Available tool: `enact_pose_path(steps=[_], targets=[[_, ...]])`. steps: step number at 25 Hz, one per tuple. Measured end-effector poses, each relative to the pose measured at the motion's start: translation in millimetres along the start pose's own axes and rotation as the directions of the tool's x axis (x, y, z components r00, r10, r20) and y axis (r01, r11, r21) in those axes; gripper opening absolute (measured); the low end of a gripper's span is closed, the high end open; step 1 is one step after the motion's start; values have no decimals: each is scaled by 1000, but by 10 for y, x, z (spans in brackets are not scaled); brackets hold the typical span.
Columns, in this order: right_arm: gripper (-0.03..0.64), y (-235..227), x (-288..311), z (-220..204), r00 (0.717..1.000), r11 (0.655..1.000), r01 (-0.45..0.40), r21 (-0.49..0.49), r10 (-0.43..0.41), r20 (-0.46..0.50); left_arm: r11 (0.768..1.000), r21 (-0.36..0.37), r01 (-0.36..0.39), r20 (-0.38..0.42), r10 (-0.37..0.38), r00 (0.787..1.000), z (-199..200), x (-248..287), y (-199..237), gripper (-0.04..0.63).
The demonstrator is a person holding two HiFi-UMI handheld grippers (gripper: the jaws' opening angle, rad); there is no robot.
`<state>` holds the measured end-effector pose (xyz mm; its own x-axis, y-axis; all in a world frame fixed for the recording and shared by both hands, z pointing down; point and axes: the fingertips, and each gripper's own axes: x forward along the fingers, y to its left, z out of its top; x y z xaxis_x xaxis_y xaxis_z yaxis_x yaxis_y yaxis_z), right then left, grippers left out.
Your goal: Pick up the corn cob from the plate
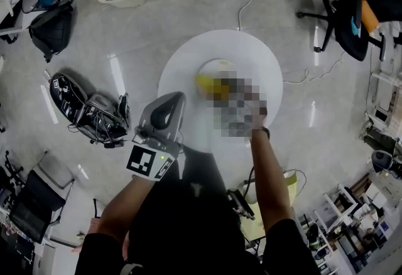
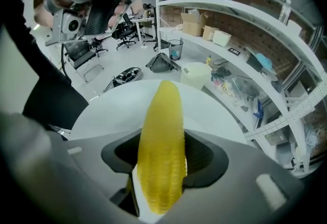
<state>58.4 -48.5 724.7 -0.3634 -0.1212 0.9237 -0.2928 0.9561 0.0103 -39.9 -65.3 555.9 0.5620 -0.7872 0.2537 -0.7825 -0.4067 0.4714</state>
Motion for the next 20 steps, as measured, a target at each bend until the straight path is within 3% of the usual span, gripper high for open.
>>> enact_pose_path(steps=[20], targets=[[242, 36, -567, 210, 990, 982, 83, 167, -100, 96, 999, 45, 2, 64, -5, 998, 462, -241, -325, 0]])
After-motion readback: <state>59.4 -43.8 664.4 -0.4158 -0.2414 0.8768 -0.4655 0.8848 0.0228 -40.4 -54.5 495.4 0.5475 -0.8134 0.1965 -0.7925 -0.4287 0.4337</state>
